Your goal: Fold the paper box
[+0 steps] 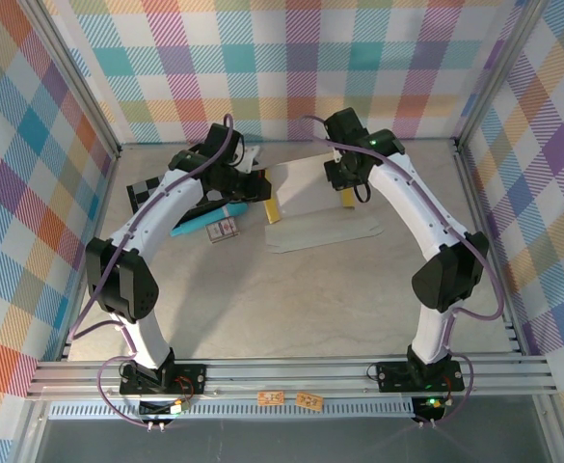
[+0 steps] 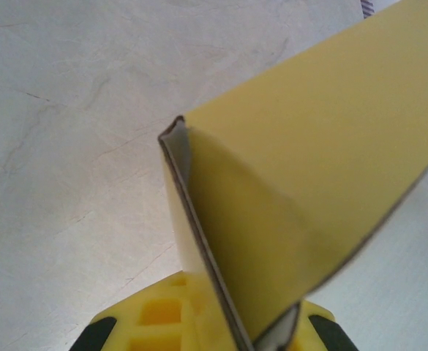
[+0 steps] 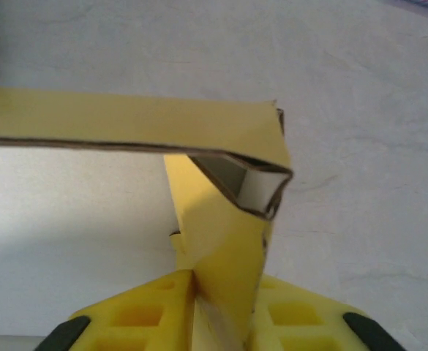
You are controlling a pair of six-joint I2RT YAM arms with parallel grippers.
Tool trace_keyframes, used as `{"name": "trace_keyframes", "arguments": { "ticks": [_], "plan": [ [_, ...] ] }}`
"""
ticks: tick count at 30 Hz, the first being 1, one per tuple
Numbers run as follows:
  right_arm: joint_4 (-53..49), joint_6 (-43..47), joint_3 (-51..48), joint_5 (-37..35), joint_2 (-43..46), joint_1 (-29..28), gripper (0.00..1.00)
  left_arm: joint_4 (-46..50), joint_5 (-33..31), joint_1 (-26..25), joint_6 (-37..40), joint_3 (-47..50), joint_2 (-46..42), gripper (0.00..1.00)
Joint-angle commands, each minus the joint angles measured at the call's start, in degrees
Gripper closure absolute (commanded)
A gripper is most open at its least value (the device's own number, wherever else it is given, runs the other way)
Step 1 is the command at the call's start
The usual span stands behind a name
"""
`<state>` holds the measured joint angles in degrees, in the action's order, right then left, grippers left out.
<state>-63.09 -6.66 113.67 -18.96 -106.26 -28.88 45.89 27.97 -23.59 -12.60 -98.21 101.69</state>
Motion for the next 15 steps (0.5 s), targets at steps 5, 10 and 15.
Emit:
{"name": "trace_keyframes", "arguments": {
  "ticks": [5,10,15],
  "plan": [
    [1.0,0.6,-1.3,7.1,1.0,1.0,0.67,-6.1,6.4,-1.4,-0.8,-2.3,-1.4,1.0],
    [1.7,0.4,-1.1,9.4,0.7,1.5,0.65,-5.9,6.4,-1.4,-0.6,-2.8,-1.1,1.0],
    [2.0,0.3,-0.8,9.9,-0.1,1.9,0.63,-5.8,6.3,-1.4,-0.4,-3.1,-0.9,1.0]
  ]
}}
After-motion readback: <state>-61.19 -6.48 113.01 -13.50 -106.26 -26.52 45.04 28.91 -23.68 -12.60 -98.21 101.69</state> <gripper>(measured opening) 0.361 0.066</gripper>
